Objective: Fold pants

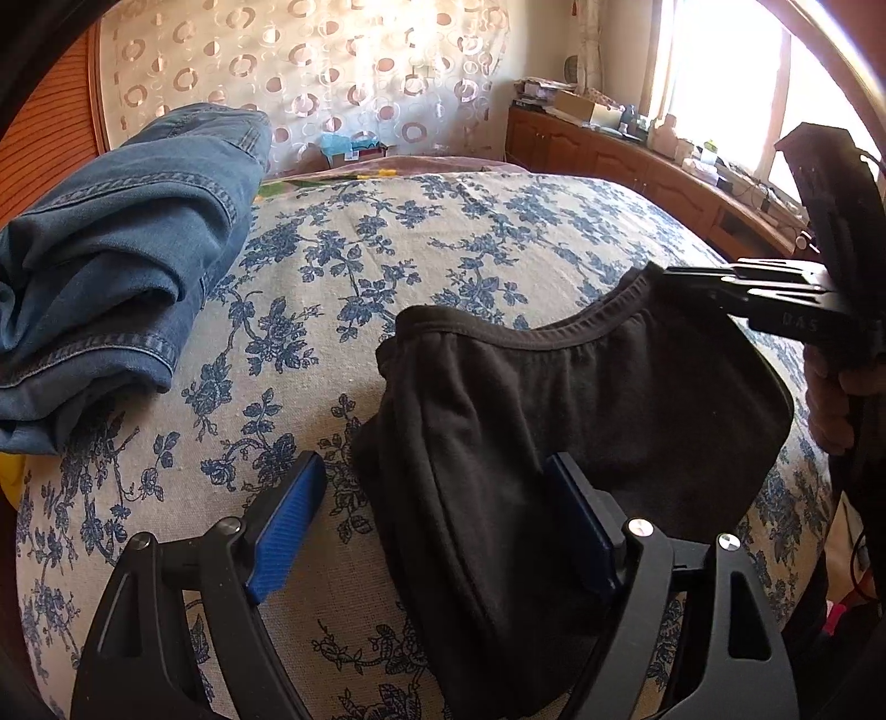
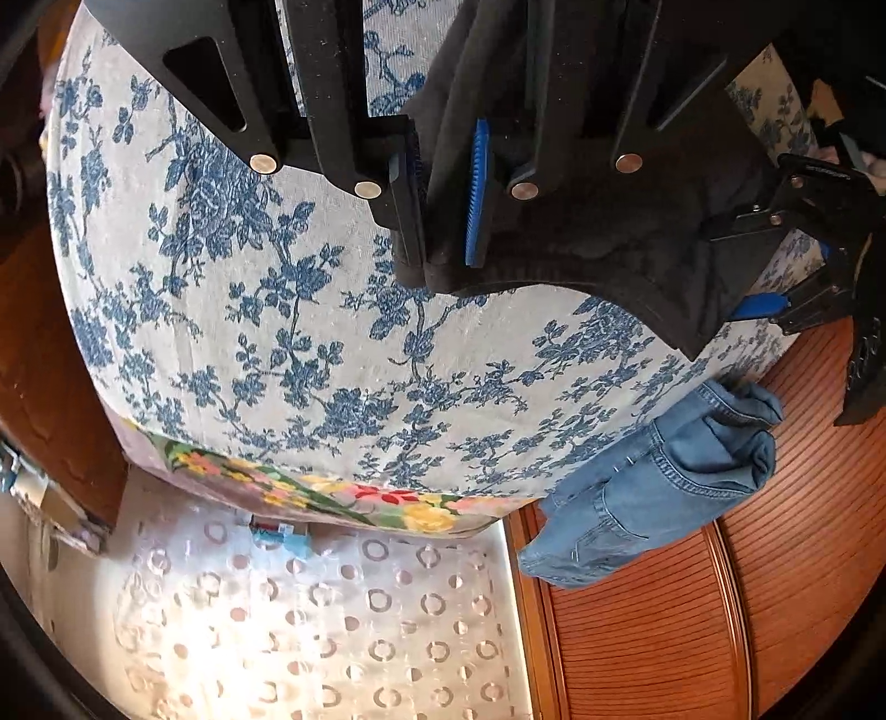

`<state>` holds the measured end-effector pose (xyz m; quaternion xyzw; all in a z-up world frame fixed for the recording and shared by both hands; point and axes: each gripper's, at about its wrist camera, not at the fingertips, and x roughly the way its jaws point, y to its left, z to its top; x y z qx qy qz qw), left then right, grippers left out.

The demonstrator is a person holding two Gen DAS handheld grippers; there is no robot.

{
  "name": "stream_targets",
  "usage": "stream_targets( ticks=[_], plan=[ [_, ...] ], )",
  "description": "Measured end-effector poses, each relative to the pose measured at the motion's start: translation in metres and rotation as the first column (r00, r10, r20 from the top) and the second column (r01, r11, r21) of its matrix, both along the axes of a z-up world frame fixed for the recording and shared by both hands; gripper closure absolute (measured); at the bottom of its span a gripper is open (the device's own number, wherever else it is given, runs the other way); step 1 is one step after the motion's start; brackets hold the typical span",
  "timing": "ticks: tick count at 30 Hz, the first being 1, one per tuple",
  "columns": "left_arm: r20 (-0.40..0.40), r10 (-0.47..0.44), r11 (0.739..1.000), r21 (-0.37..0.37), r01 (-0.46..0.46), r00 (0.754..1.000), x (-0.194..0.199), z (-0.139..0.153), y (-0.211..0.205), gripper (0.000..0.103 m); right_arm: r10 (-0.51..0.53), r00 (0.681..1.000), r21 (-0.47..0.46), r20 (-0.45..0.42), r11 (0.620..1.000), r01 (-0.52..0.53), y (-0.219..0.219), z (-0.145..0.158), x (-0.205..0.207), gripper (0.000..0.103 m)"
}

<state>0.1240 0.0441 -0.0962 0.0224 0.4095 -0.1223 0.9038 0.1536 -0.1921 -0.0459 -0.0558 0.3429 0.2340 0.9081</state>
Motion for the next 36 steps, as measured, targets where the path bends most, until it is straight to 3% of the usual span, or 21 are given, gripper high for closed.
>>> stream_targets(
  ticks=[4, 7, 17, 24, 32, 34, 36],
  plan=[
    [-0.001, 0.000, 1.000, 0.001, 0.000, 1.000, 0.001, 0.000, 0.000, 0.020, -0.014, 1.000, 0.002, -0.002, 1.000, 0.014, -0.007, 0.003, -0.009, 0.071],
    [-0.001, 0.002, 1.000, 0.001, -0.002, 1.000, 0.001, 0.000, -0.001, 0.020, -0.003, 1.000, 0.031, -0.015, 1.000, 0.003, -0.014, 0.004, -0.018, 0.054],
    [-0.019, -0.013, 1.000, -0.001, 0.013, 1.000, 0.002, 0.001, 0.000, 0.020, -0.027, 0.998, -0.014, -0.063, 1.000, 0.026, -0.015, -0.011, -0.006, 0.034],
    [-0.029, 0.030, 0.999, -0.019, -0.031, 0.999, 0.010, 0.009, 0.018, 0.020, -0.013, 0.999, -0.049, -0.039, 0.999, 0.011, -0.004, -0.013, -0.003, 0.032],
    [-0.034, 0.018, 0.998, -0.058, -0.020, 0.999, 0.020, 0.010, 0.026, 0.043, 0.002, 1.000, -0.072, -0.031, 0.997, -0.004, 0.002, -0.018, -0.003, 0.032],
    [-0.046, -0.007, 0.997, -0.082, 0.003, 0.999, 0.022, 0.009, 0.023, 0.058, 0.003, 1.000, -0.074, -0.031, 0.997, -0.005, 0.002, -0.018, -0.002, 0.032],
    [-0.046, -0.006, 0.994, -0.107, 0.001, 0.999, 0.024, 0.010, 0.023, 0.060, 0.007, 1.000, -0.077, -0.029, 0.997, -0.009, 0.002, -0.018, -0.002, 0.034]
  ],
)
